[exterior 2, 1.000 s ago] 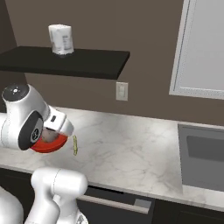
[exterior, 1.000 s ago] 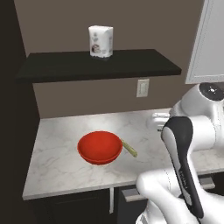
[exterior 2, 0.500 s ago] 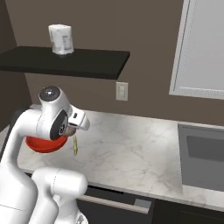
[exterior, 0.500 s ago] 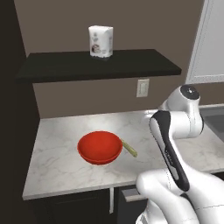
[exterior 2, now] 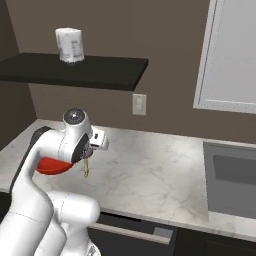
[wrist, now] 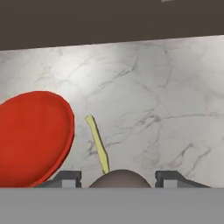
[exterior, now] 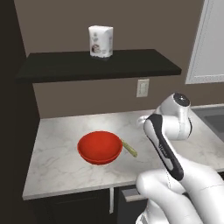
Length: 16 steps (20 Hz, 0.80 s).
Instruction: Pick the egg and butter from the fridge and place them by the bowl for mixing.
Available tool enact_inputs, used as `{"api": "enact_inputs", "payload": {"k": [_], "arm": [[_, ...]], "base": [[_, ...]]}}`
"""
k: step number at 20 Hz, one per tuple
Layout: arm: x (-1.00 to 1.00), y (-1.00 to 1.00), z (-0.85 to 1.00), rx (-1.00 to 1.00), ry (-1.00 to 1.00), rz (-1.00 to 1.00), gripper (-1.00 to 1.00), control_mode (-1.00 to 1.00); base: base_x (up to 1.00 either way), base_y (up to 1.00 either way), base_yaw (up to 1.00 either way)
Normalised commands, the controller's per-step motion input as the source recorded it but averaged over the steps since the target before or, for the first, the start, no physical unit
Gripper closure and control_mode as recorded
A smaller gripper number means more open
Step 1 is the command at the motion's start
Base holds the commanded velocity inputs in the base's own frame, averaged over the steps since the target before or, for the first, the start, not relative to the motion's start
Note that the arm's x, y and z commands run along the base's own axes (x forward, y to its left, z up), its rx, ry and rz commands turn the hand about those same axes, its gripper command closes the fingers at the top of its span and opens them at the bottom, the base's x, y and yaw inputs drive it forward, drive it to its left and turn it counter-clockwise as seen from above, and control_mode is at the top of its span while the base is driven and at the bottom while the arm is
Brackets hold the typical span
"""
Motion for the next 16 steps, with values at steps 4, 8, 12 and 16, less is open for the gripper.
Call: {"api": "enact_inputs", "payload": {"k": [4,8,12,16], "arm": [[0.54,0.03,-0.35,-0.03,0.0,0.06,1.0,-1.0],[0.61,0.06,-0.44,-0.03,0.0,0.03,1.0,-1.0],[0.7,0.1,-0.41,0.0,0.0,0.03,1.0,-1.0],[0.66,0.18,-0.4,0.0,0.0,0.03,1.0,-1.0]], "base": [[0.0,0.0,0.0],[0.0,0.0,0.0],[0.0,0.0,0.0],[0.0,0.0,0.0]]}}
